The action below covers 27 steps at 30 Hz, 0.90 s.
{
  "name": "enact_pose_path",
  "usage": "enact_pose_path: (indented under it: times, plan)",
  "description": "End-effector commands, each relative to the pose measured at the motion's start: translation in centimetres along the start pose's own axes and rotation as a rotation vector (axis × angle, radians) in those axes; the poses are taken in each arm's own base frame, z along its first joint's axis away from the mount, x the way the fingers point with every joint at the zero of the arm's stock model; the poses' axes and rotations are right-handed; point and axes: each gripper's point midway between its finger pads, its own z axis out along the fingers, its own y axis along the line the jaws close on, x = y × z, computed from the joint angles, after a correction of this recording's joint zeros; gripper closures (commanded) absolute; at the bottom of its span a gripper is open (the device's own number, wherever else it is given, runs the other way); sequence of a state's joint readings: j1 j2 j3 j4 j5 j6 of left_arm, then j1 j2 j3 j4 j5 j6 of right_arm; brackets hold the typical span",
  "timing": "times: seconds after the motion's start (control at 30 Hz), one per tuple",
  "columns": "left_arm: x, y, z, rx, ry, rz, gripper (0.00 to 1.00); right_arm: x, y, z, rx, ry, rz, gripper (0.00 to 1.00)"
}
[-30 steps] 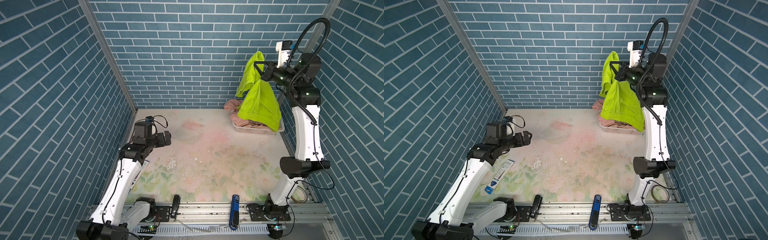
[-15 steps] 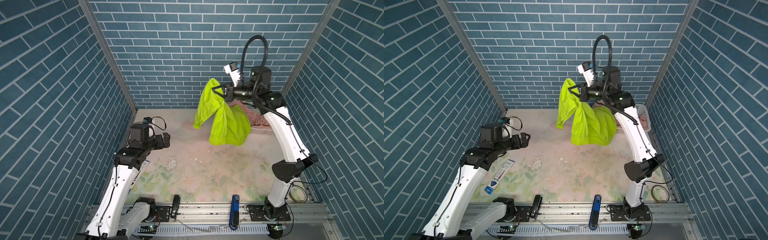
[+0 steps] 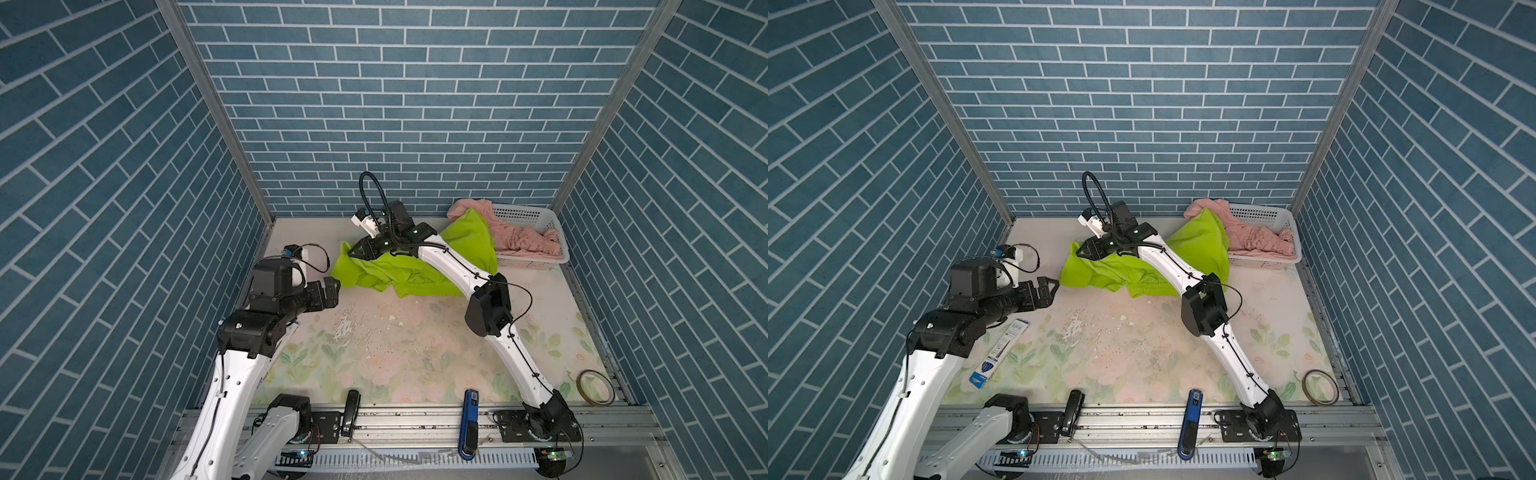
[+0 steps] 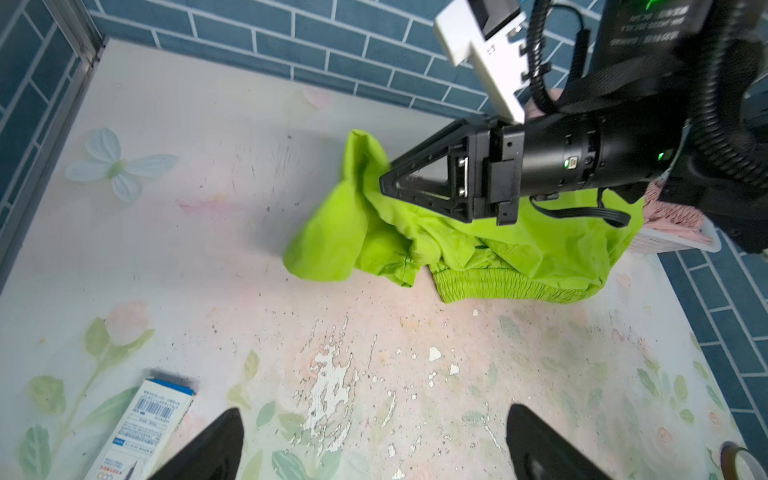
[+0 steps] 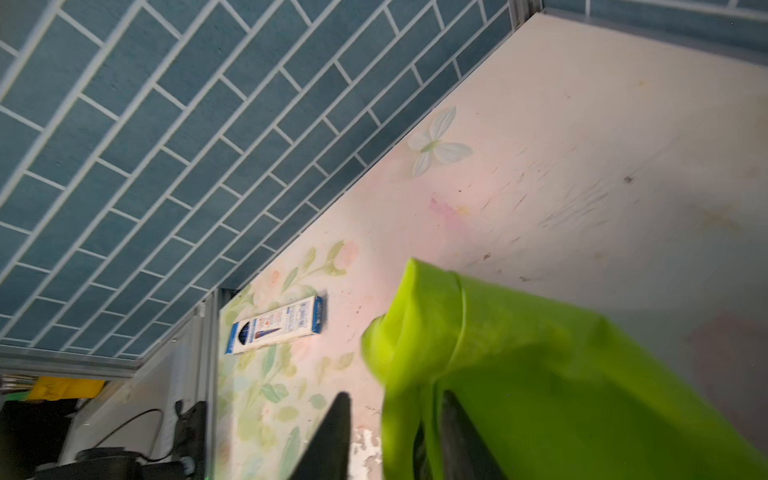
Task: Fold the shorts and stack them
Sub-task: 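Grasp the elastic waistband with the left gripper while the right gripper holds it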
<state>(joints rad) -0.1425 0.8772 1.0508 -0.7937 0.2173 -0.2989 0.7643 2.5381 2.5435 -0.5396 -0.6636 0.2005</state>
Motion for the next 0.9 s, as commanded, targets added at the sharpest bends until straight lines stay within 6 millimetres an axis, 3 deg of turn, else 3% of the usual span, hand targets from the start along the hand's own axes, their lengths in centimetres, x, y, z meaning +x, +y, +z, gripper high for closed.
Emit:
enact_pose_path:
  times: [0.0,0.1,0.13,0.2,0.27,0.33,0.43,0.57,0.67,0.77,0.87]
  plan:
    - [2.0,-0.2,1.8,0.026,0.097,-0.043,0.0,-7.9,1.9,-7.5,0.096,-0.197,-0.139,0.48]
    - [2.1,-1.4,2.9,0.077,0.091,-0.037,0.0,-8.0,-0.6,-12.5,0.226,-0.228,-0.091,0.44]
    - [2.2,-1.9,3.3,0.098,0.084,-0.033,0.0,-7.9,-1.3,-14.9,0.267,-0.257,-0.06,0.44]
    - [2.5,-3.0,4.3,0.14,0.078,-0.02,0.0,-6.4,-3.0,-19.1,0.334,-0.313,0.013,0.43]
    - [3.2,-4.2,5.6,0.173,0.093,-0.002,0.0,-3.2,-4.5,-23.4,0.423,-0.355,0.079,0.41]
    - [4.4,-5.2,7.1,0.195,0.126,0.027,0.0,1.3,-5.3,-27.1,0.533,-0.339,0.145,0.4]
    - [6.4,-6.2,9.7,0.191,0.185,0.08,0.0,8.6,-5.9,-30.6,0.701,-0.281,0.238,0.36]
    - [8.4,-7.7,13.5,0.213,0.253,0.105,0.0,17.2,-6.2,-33.7,0.825,-0.262,0.384,0.32]
    - [9.1,-9.3,15.9,0.24,0.267,0.132,0.0,21.7,-7.1,-34.7,0.891,-0.241,0.455,0.3]
    - [9.3,-10.7,18.1,0.27,0.255,0.159,0.0,24.3,-8.6,-35.3,0.927,-0.228,0.498,0.3]
    - [9.7,-11.6,19.8,0.27,0.253,0.208,0.0,25.4,-10.8,-35.5,0.96,-0.223,0.525,0.28]
